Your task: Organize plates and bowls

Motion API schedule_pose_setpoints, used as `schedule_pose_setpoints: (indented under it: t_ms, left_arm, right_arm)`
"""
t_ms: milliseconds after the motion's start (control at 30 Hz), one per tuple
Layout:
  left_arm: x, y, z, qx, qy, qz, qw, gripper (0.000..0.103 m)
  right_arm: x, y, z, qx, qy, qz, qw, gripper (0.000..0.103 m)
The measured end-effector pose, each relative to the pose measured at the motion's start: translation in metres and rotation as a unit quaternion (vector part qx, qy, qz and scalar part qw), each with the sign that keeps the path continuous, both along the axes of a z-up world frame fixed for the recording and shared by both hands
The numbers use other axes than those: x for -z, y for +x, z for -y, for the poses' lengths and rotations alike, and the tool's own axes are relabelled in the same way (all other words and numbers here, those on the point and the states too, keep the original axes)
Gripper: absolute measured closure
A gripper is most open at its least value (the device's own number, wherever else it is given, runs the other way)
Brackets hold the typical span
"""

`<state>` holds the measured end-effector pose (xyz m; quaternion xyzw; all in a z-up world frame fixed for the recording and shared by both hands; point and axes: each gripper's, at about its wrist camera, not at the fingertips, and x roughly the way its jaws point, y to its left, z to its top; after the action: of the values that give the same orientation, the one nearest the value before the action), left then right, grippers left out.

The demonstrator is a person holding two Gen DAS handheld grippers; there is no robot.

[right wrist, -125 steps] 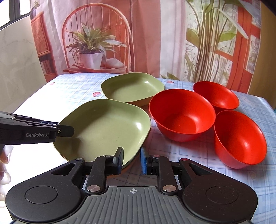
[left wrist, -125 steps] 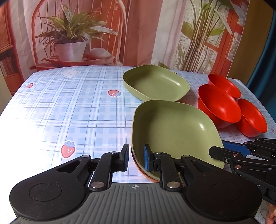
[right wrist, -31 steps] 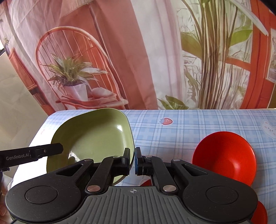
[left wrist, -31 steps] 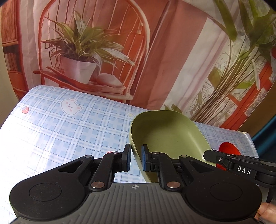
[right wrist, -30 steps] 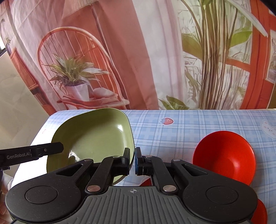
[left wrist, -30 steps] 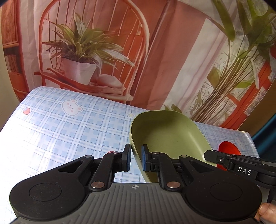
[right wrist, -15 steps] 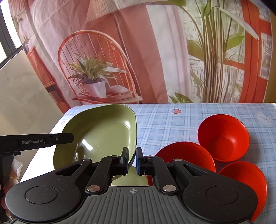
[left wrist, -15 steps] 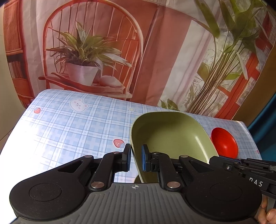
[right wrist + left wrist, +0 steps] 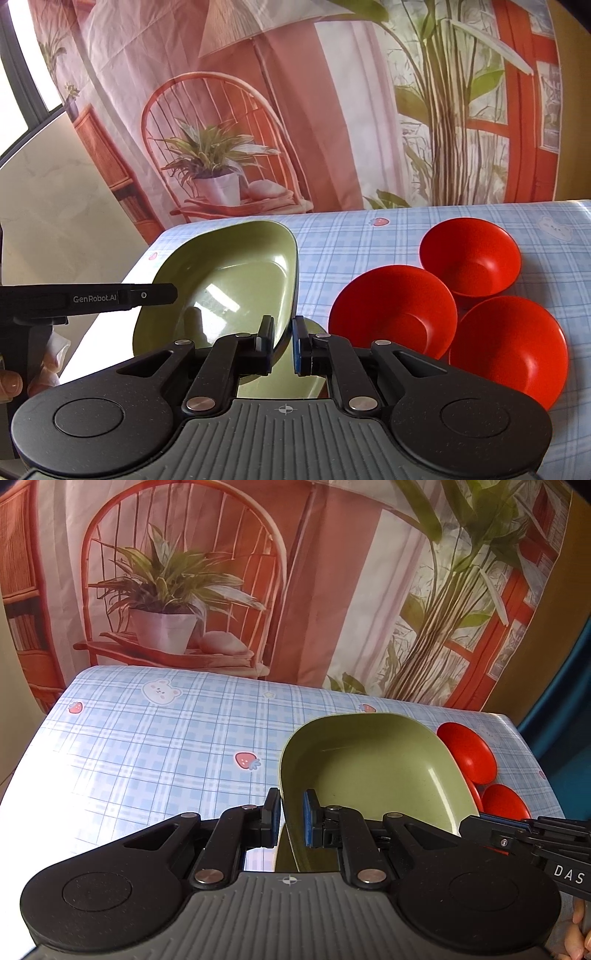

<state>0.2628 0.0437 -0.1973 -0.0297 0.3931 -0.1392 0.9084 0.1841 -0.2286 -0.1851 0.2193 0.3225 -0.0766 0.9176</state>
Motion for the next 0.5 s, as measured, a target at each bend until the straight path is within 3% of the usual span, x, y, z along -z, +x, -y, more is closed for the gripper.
schedule_pose_setpoints:
  t_ms: [500]
  left_arm:
    - [0.009,-0.006,-0.003,0.024,0.009,0.0,0.9997,0.089]
  right_arm:
    - [0.014,-0.024,-0.013,0.005,0.026,0.013,1.0,0.093]
